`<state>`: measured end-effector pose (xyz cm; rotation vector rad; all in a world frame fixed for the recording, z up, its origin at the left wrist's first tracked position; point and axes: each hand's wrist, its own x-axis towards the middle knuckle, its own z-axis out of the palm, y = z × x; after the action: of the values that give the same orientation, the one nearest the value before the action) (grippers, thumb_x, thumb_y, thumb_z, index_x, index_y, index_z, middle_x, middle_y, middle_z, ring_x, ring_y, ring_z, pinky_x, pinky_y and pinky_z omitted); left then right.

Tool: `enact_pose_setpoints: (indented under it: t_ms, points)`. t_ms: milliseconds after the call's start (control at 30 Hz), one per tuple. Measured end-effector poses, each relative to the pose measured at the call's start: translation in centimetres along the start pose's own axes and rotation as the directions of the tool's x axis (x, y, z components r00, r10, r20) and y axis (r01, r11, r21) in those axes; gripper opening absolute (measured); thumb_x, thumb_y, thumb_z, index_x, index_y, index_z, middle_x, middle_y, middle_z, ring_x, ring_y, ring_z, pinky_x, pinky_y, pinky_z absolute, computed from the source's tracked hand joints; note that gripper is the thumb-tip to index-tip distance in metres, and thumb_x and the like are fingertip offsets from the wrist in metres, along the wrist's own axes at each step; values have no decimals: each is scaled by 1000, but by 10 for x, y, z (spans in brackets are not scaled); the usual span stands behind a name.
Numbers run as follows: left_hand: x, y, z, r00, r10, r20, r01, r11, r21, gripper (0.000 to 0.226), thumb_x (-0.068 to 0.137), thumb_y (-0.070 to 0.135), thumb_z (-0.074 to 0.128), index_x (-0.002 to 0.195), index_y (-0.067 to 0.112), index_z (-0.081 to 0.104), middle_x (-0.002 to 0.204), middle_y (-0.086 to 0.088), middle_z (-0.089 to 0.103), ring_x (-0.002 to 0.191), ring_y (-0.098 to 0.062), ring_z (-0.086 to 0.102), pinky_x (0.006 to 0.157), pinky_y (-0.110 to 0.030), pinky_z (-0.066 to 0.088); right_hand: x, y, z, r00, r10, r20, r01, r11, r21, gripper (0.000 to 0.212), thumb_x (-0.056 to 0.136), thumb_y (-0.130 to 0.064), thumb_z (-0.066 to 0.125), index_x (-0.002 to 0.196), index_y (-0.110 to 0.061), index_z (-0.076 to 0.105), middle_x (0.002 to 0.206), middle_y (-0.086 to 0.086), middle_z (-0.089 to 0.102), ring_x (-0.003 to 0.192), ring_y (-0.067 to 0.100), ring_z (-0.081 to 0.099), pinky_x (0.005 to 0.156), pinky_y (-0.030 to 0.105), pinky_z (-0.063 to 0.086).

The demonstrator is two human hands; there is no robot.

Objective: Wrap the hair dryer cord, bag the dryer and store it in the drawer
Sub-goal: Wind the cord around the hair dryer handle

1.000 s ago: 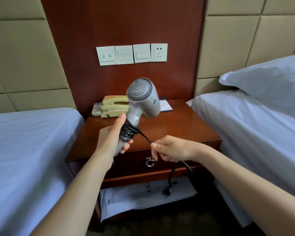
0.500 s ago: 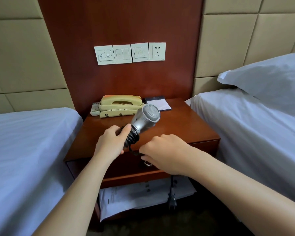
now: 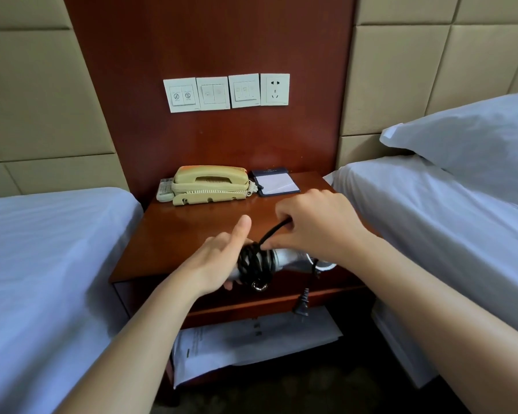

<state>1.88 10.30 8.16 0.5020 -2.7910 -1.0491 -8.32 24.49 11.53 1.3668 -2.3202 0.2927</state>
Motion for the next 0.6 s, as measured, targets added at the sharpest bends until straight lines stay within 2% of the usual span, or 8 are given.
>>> enact_pose_setpoints:
  t_ms: [100, 133, 167, 233, 300, 400, 500, 600]
  points:
    - [1, 1, 3, 997, 67, 26, -68, 997, 41, 60, 69, 76, 8, 86, 24, 31, 61, 0, 50, 51, -16, 61, 56, -22, 45, 0, 6, 2, 998, 52, 20, -52, 998, 33, 54, 61, -68, 66, 67, -19, 43, 58, -6, 41, 64, 20, 44, 46, 26, 20]
    - [2, 3, 3, 995, 89, 44, -91, 995, 50, 88, 73, 76, 18, 120, 4, 40, 57, 2, 50, 43, -14, 56, 56, -28, 47, 0, 8, 3, 998, 55, 28, -57, 998, 42, 53, 61, -65, 67, 67, -18, 44, 58, -5, 41, 64, 20, 43, 47, 25, 20]
    - [3, 1, 4, 992, 114, 57, -119, 989, 88, 71, 77, 75, 30, 94, 17, 68, 55, 3, 52, 40, -12, 52, 55, -34, 50, 0, 10, 4, 998, 55, 37, -57, 997, 47, 52, 60, -64, 68, 66, -18, 44, 59, -4, 42, 64, 20, 43, 47, 26, 21]
    - [4, 2, 4, 989, 138, 58, -145, 977, 155, 49, 80, 67, 44, 95, 28, 70, 59, 2, 61, 41, -10, 52, 55, -37, 53, 1, 15, 6, 997, 51, 57, -55, 997, 61, 54, 60, -65, 68, 63, -17, 42, 59, -4, 42, 63, 19, 43, 46, 26, 21]
    - [5, 3, 4, 989, 144, 44, -150, 971, 187, 38, 85, 60, 43, 86, 32, 69, 65, 0, 63, 44, -11, 54, 57, -38, 54, 2, 20, 7, 996, 52, 75, -59, 994, 95, 54, 62, -66, 67, 63, -17, 44, 59, -4, 43, 62, 19, 45, 46, 26, 23]
    - [7, 4, 3, 987, 158, 4, -155, 962, 227, 40, 91, 54, 39, 67, 27, 59, 54, 2, 50, 45, -16, 49, 52, -33, 42, 5, 30, 5, 994, 57, 98, -69, 989, 128, 52, 67, -64, 65, 59, -18, 42, 57, -4, 43, 58, 16, 41, 47, 27, 25]
    - [9, 6, 0, 985, 166, -50, -144, 943, 301, 42, 92, 54, 37, 66, 26, 56, 52, 2, 45, 47, -19, 44, 51, -30, 33, 7, 39, 3, 987, 57, 153, -83, 982, 168, 50, 73, -58, 64, 56, -17, 41, 55, -2, 41, 55, 14, 37, 49, 28, 27]
    - [8, 7, -4, 981, 181, -72, -142, 918, 369, 42, 93, 55, 34, 74, 28, 60, 55, 4, 50, 50, -17, 48, 52, -30, 37, 8, 49, 5, 970, 65, 233, -111, 976, 189, 46, 78, -52, 64, 58, -14, 48, 52, -1, 41, 55, 17, 40, 53, 31, 32]
